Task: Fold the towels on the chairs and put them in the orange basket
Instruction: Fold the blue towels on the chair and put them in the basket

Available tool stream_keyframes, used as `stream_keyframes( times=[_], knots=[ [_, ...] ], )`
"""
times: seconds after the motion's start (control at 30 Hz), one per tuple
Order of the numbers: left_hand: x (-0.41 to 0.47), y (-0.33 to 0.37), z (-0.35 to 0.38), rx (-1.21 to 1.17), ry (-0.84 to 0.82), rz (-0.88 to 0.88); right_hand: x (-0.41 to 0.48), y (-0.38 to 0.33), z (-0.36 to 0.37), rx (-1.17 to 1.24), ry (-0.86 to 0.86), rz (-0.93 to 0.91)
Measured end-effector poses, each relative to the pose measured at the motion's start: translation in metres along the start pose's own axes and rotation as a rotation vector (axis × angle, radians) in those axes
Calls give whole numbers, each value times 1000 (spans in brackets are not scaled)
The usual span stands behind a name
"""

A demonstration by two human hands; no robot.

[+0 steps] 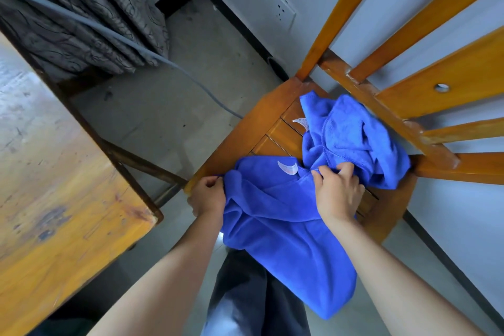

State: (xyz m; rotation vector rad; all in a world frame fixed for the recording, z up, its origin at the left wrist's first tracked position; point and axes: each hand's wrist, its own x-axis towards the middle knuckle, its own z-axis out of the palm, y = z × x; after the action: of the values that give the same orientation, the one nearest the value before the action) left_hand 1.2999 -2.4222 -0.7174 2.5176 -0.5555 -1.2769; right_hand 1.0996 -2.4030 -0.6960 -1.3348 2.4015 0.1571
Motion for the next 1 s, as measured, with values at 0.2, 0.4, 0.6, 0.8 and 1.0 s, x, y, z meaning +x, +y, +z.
stream_keyframes(
  times=[0.2, 0.4, 0.6, 0.8, 1.0],
  knots=[
    [-3, 2, 1, 64, -53, -50, -2, 3, -6, 127, -141, 131],
    [-7, 8, 0, -33, -172, 93, 2, 19, -10, 633, -126, 178],
    [-5, 4, -16, -181, -131, 80, -8, 53, -22, 1070, -20, 331],
    [-22, -12, -32, -37, -326, 147, -43, 101, -39, 1400, -35, 472],
    [-31, -1, -15, 9, -452, 233, -55, 129, -34, 1420, -37, 466]
  ],
)
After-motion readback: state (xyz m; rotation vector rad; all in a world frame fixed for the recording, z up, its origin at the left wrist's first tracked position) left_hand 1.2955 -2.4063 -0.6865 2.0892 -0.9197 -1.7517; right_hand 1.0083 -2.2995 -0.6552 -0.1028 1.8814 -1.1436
